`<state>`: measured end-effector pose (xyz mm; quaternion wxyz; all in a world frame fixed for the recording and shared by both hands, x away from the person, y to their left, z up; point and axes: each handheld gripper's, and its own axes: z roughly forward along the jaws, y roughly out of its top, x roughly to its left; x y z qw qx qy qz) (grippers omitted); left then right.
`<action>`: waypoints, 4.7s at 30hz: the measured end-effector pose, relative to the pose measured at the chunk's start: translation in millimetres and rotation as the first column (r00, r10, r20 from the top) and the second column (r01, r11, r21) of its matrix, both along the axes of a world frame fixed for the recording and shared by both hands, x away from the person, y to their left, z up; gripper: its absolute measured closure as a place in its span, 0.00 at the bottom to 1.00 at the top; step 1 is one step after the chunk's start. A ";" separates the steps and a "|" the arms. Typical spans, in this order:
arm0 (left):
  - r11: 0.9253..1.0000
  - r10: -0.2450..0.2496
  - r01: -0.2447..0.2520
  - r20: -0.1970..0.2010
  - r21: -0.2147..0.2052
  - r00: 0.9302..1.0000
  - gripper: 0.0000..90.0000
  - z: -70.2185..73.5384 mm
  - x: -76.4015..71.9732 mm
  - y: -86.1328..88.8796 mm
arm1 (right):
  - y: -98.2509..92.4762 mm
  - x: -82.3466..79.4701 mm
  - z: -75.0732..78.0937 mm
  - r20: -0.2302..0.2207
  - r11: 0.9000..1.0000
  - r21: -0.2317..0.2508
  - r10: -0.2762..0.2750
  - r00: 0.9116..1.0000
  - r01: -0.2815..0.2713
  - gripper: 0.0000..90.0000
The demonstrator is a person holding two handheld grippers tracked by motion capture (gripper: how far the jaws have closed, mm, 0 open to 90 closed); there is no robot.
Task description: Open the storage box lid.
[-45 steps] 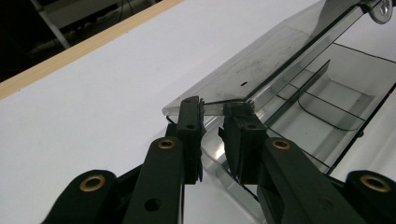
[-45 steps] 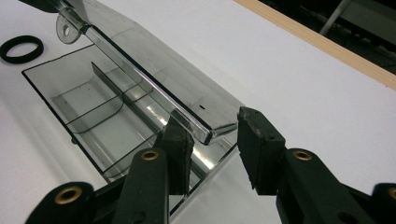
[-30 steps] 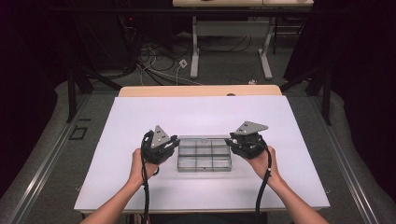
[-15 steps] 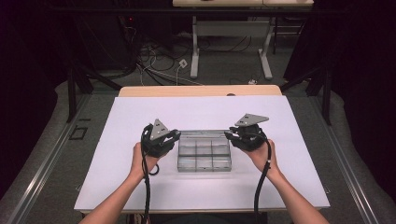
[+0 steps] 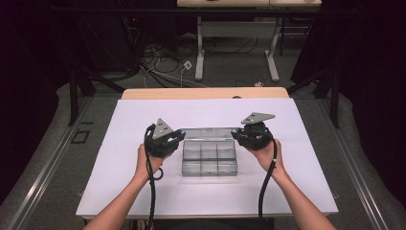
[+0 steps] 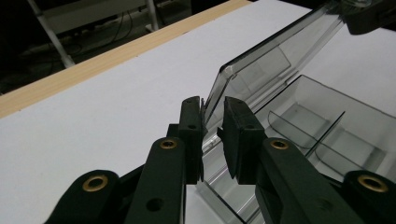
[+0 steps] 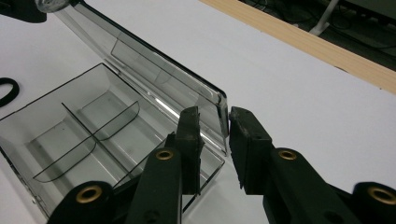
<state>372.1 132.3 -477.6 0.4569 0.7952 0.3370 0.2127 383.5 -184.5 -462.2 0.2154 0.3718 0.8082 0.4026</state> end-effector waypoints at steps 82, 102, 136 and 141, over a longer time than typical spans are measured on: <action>0.996 0.086 -0.086 -0.020 -0.004 0.996 0.88 -44.9 21.9 -8.3 | -1.7 19.6 -36.7 -0.068 0.991 0.079 -0.104 0.992 0.109 0.87; 0.996 0.088 -0.087 -0.039 0.026 0.995 0.89 -53.7 24.7 -10.4 | -0.7 23.6 -44.7 -0.096 0.991 0.072 -0.108 0.989 0.115 0.87; 0.987 0.122 -0.121 -0.006 0.104 0.992 0.38 -43.8 15.8 -8.0 | -12.7 20.0 -42.6 -0.099 0.990 0.050 -0.123 0.987 0.129 0.47; 0.989 0.122 -0.121 -0.004 0.086 0.993 0.29 -34.6 7.8 -0.5 | -18.9 15.3 -41.9 -0.116 0.994 0.053 -0.093 0.989 0.100 0.37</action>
